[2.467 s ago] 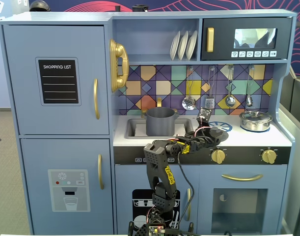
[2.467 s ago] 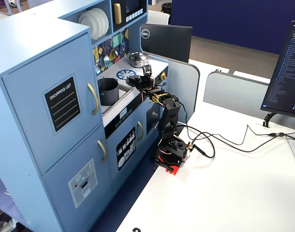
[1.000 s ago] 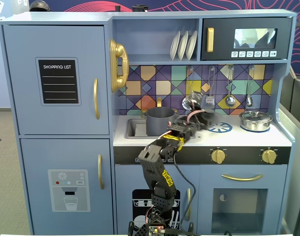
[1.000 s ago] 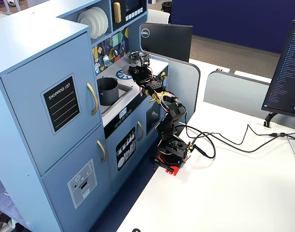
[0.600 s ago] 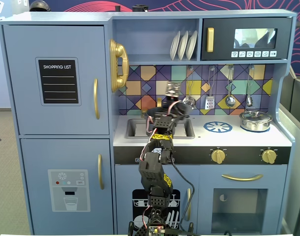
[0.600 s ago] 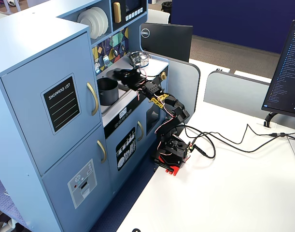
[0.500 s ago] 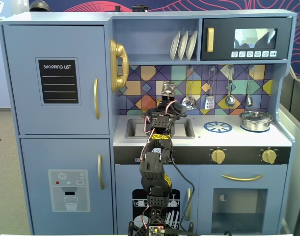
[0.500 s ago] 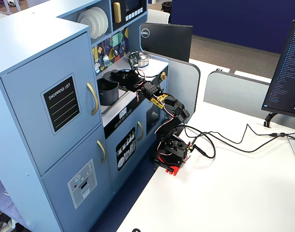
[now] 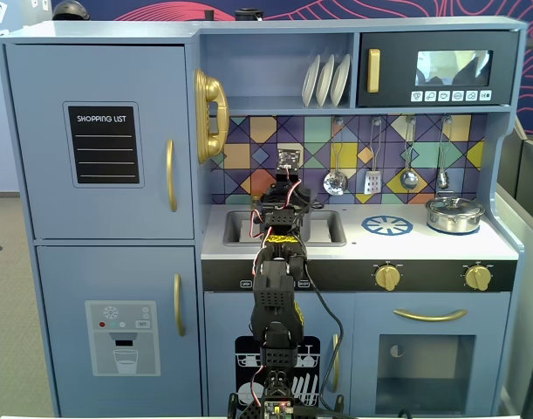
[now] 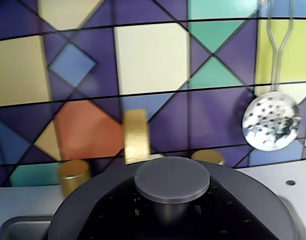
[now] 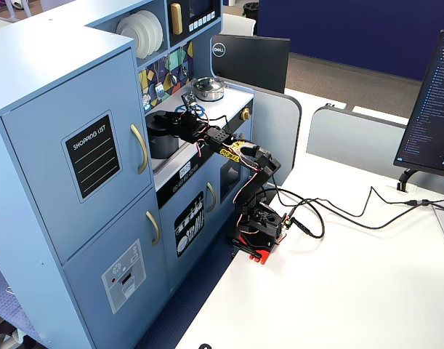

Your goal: Pick up the lid from the counter and put it on the gray recipient

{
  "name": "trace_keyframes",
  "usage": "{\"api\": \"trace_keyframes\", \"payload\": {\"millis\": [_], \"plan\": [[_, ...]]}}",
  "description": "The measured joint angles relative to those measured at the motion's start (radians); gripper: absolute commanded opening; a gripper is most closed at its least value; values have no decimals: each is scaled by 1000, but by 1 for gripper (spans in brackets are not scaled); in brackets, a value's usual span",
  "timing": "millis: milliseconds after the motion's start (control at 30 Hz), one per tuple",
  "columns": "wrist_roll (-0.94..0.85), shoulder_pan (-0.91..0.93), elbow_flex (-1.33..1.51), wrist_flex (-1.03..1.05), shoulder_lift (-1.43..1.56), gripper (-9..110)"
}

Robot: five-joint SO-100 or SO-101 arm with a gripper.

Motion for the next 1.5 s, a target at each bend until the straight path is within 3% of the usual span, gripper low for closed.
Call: {"api": "trace_keyframes", "payload": {"millis": [1500], "plan": [[-23,-55,69,-11,51,0]]}}
